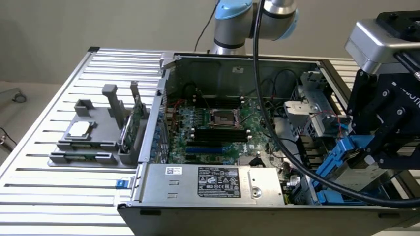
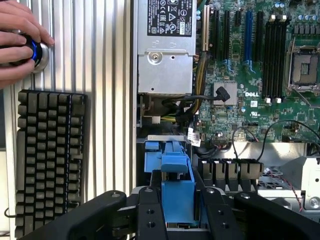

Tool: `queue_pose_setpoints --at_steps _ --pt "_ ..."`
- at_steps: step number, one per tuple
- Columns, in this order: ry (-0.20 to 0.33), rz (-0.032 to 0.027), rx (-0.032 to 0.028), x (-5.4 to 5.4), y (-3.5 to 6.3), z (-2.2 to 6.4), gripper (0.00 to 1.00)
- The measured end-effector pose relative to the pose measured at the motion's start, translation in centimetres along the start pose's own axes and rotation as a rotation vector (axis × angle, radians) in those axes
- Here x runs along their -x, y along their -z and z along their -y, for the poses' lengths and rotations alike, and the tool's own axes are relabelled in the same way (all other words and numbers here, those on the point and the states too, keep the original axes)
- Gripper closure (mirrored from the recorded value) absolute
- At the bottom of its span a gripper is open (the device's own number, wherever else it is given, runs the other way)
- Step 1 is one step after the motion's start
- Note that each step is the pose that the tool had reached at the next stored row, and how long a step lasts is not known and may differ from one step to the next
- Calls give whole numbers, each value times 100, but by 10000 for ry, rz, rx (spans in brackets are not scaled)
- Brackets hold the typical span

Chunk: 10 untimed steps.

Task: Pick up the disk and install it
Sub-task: 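Insert the disk into the insertion slot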

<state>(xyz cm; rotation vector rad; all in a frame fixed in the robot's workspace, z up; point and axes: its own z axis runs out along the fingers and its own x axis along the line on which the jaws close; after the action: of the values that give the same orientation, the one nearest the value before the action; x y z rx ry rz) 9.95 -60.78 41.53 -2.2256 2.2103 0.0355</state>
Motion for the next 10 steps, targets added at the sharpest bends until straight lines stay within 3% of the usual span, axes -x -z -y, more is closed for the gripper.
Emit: queue_pose_setpoints --at_steps 4,6,8,10 --pt "1 14 -1 1 25 4 67" --pt "6 51 -4 1 26 4 67" --pt "17 122 -6 1 25 5 67" --pt "44 231 -6 1 25 7 67"
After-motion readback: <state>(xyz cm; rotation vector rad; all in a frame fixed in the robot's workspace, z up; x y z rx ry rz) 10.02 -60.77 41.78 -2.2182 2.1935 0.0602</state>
